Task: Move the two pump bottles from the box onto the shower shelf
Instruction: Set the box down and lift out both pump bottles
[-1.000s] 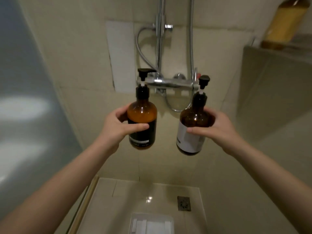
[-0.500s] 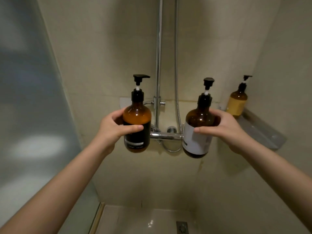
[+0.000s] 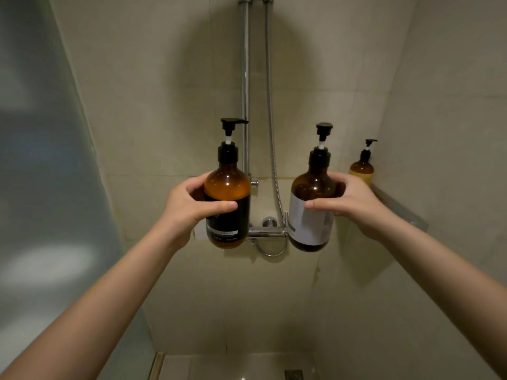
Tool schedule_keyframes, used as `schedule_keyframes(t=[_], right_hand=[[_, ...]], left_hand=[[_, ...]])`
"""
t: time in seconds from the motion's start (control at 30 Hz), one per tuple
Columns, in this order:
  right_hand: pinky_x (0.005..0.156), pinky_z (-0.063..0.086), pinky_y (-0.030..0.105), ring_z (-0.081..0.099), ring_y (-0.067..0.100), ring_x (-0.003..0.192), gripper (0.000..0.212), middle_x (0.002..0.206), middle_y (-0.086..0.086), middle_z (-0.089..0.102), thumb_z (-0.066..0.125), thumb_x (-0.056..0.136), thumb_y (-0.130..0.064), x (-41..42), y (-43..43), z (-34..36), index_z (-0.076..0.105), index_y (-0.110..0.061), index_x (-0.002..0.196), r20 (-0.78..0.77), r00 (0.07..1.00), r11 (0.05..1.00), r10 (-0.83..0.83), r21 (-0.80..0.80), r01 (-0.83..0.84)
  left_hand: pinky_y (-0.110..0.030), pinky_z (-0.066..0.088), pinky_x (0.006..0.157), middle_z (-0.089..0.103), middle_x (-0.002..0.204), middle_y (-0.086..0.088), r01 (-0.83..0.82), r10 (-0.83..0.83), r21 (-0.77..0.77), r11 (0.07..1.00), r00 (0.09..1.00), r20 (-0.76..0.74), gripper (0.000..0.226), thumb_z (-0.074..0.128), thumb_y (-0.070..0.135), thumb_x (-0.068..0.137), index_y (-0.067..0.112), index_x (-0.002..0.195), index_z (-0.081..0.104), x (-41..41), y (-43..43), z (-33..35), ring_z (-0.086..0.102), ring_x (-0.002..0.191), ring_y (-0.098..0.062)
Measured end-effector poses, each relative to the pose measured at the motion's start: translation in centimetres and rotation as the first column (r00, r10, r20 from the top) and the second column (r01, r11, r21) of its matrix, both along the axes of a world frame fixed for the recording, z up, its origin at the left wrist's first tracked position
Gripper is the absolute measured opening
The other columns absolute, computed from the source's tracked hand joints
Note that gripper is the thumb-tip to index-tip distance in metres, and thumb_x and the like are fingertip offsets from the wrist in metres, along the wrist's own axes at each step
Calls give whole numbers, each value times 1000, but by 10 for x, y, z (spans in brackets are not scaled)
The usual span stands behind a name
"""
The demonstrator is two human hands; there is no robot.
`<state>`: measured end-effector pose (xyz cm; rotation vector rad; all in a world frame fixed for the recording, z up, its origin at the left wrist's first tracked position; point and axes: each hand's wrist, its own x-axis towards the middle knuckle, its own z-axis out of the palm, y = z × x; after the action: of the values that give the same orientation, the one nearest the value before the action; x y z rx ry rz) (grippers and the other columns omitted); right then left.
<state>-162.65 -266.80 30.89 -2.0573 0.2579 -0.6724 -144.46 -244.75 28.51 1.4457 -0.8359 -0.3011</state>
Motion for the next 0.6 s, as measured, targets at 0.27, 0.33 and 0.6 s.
schedule_keyframes(t=[0.27,0.33,0.6], right_hand=[[63,53,16,65,0,88,51,93,-15,71,80,47,-47,0,-12,-12,66,-35,95,9,997,995,-83,48,82],[75,55,29,65,8,96,57,100,-9,71,81,46,-45,0,-18,-12,66,-31,99,19,993,991,-116,66,115],[51,48,8,65,-1,82,45,86,-15,72,84,45,-40,-6,-73,-14,67,-36,86,33,956,954,-291,83,288]], left_hand=[[-37,53,83,72,102,4,83,-84,41,996,996,23,69,90,35,40,25,105,68,17,-28,-3,65,101,-16],[-27,52,75,73,99,9,97,-99,36,995,994,35,67,87,39,39,28,102,69,21,-42,-2,66,96,-9],[-27,49,83,68,110,7,187,-186,-5,982,980,74,71,88,33,46,24,112,63,32,-129,6,61,104,-8]])
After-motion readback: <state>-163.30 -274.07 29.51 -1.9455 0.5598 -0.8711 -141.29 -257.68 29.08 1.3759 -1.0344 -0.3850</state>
